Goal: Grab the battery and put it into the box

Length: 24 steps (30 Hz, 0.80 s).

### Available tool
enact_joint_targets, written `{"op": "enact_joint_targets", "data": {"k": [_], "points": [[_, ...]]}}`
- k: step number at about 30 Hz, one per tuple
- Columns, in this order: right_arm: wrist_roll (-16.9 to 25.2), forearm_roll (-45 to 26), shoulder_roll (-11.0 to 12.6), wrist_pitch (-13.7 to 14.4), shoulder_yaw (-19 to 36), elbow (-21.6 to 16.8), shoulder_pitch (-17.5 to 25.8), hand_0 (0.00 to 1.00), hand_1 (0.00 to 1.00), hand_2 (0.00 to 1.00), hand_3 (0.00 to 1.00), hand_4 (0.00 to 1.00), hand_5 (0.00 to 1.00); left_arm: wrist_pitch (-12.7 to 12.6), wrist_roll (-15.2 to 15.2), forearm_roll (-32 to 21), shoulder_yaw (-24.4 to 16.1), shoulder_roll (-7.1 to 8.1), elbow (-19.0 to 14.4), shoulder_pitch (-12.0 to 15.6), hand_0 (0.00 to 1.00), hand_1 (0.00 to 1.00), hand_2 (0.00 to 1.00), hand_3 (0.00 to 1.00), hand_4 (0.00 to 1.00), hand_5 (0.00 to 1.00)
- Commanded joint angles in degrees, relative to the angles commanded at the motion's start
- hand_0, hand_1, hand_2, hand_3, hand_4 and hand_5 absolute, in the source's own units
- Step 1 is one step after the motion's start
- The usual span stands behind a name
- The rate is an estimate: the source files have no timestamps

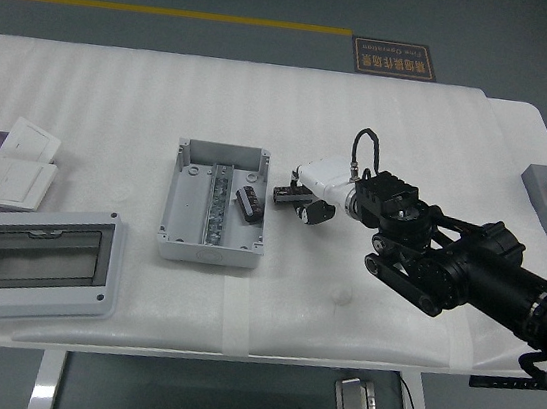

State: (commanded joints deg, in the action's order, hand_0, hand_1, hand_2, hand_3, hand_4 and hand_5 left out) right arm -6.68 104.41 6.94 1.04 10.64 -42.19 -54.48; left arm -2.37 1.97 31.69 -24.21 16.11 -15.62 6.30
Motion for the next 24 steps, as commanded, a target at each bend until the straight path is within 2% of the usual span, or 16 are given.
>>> {"op": "enact_joint_targets", "data": {"k": [1,2,5,10,15,19,24], "points": [[-0.1,-0.3,0.1,0.1,-0.1,0.0,0.0,0.31,0.479,0.585,0.678,0.44,0.302,0.0,0.0,0.0,0.0,0.0,0.0,0.0,0.64,0.665,0.553,0.623,0.718,0.547],[-0.3,-0.6,0.1,0.3,-0.2,-0.1,0.0,0.172,0.361,0.574,0.677,0.41,0.301,0.0,0.0,0.0,-0.1,-0.01,0.0,0.0,0.639,0.665,0.559,0.624,0.719,0.549],[-0.8,-2.1,0.3,1.1,-0.7,-0.2,0.1,0.172,0.361,0.574,0.677,0.41,0.301,-0.1,-0.1,0.0,-0.1,-0.04,0.0,-0.1,0.639,0.665,0.559,0.624,0.719,0.549],[-2.0,-6.9,0.8,3.8,-2.5,-0.6,0.6,0.146,0.334,0.572,0.676,0.4,0.302,-0.1,-0.1,0.0,-0.2,-0.15,0.0,-0.1,0.639,0.665,0.561,0.624,0.721,0.553],[-2.6,-12.5,2.0,8.7,-5.8,-0.9,1.4,0.137,0.328,0.578,0.677,0.394,0.303,-0.2,-0.2,-0.1,-0.2,-0.27,0.1,0.0,0.639,0.665,0.562,0.624,0.722,0.554],[-2.5,-17.6,3.8,13.3,-8.7,-1.4,2.0,0.137,0.328,0.578,0.677,0.394,0.303,-0.3,-0.3,-0.1,-0.3,-0.37,0.1,0.1,0.639,0.665,0.562,0.624,0.722,0.554],[-2.7,-20.0,6.0,15.4,-6.0,-2.5,2.7,0.135,0.325,0.576,0.676,0.394,0.311,-0.4,-0.3,-0.3,-0.3,-0.47,0.2,0.2,0.638,0.665,0.564,0.625,0.724,0.556]]}}
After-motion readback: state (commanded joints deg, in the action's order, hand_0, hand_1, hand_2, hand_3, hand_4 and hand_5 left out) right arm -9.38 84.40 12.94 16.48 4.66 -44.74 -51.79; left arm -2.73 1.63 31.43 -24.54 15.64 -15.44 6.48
